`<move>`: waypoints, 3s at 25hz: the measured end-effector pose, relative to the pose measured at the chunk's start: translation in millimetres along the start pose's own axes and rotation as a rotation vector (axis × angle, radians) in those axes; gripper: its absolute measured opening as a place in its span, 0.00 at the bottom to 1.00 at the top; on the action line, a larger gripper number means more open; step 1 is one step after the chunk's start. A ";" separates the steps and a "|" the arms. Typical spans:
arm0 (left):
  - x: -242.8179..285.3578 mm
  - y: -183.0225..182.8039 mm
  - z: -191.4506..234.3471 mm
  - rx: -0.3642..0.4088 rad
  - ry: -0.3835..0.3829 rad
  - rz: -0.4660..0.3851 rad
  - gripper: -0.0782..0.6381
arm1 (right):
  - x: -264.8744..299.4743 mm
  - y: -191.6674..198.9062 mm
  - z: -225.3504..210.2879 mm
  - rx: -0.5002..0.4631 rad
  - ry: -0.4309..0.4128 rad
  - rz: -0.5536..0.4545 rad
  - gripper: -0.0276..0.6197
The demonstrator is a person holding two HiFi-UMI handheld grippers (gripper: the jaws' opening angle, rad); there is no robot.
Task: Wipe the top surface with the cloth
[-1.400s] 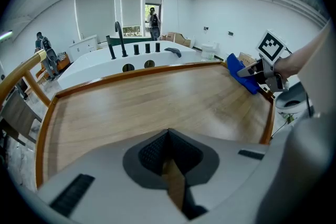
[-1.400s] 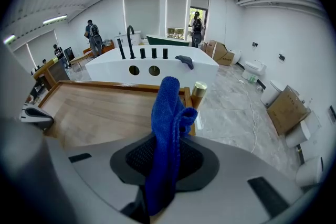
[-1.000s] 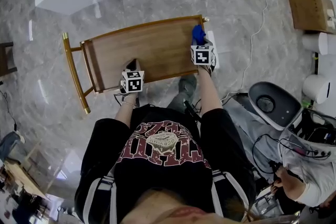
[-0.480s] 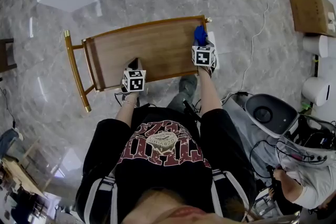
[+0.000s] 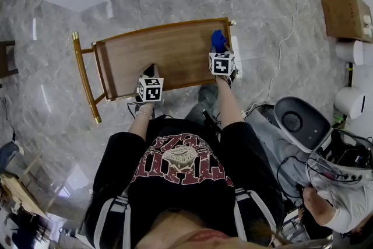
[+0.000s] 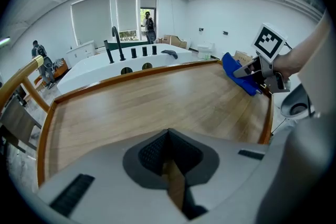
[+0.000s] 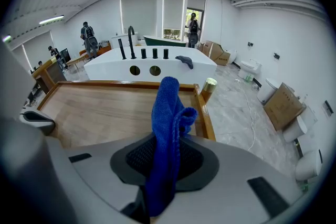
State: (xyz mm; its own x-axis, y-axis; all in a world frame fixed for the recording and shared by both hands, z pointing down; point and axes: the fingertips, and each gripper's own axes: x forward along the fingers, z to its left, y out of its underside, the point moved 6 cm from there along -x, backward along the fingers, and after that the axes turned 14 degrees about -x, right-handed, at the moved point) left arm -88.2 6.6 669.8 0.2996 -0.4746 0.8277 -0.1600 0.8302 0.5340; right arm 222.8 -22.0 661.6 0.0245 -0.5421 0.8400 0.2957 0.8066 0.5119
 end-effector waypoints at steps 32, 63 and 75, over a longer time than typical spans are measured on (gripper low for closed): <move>-29.6 18.0 13.6 0.043 0.018 -0.021 0.18 | -12.7 -23.1 108.6 -0.121 -0.103 -0.047 0.18; -55.4 44.4 61.1 -0.030 -0.076 0.021 0.18 | -2.7 -67.8 202.5 -0.204 -0.262 -0.081 0.18; -61.5 45.0 77.5 -0.104 -0.091 0.021 0.18 | 0.2 -87.3 228.9 -0.261 -0.299 -0.103 0.18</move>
State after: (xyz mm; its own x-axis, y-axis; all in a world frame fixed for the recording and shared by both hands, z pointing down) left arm -186.7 50.5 656.4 0.2102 -0.4770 0.8534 -0.0653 0.8641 0.4991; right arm -21.6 -38.5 658.3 -0.2852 -0.4933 0.8218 0.5157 0.6437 0.5654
